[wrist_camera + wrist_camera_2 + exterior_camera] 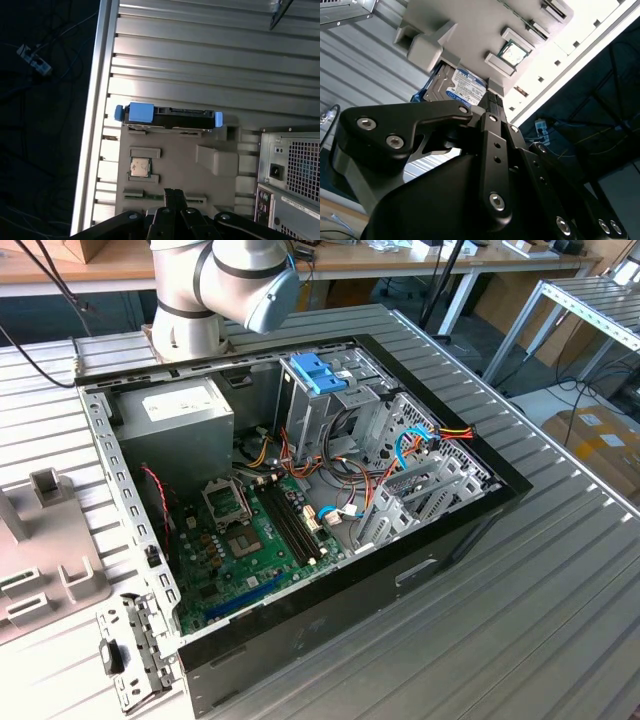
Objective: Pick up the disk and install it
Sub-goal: 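Pick up the disk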
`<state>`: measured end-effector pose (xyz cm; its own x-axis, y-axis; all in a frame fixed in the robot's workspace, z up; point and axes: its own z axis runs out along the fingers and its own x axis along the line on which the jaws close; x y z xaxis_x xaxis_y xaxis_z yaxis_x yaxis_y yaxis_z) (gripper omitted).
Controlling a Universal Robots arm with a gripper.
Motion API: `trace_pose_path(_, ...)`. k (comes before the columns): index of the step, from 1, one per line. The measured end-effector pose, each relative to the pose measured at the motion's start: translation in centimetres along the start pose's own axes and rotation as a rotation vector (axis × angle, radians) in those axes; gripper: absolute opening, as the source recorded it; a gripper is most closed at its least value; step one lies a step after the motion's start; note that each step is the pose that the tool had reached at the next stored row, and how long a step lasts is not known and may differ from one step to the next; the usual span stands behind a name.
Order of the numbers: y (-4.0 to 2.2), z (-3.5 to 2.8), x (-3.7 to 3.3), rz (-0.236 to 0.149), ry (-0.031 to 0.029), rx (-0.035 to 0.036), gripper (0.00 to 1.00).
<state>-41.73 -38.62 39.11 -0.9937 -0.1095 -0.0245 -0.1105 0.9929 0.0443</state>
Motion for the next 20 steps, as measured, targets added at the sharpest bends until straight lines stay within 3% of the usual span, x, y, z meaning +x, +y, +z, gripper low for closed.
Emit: trace_pose_path(20,0.0,0.0,0.0,-0.115,0.0051,-0.0028,0.11)
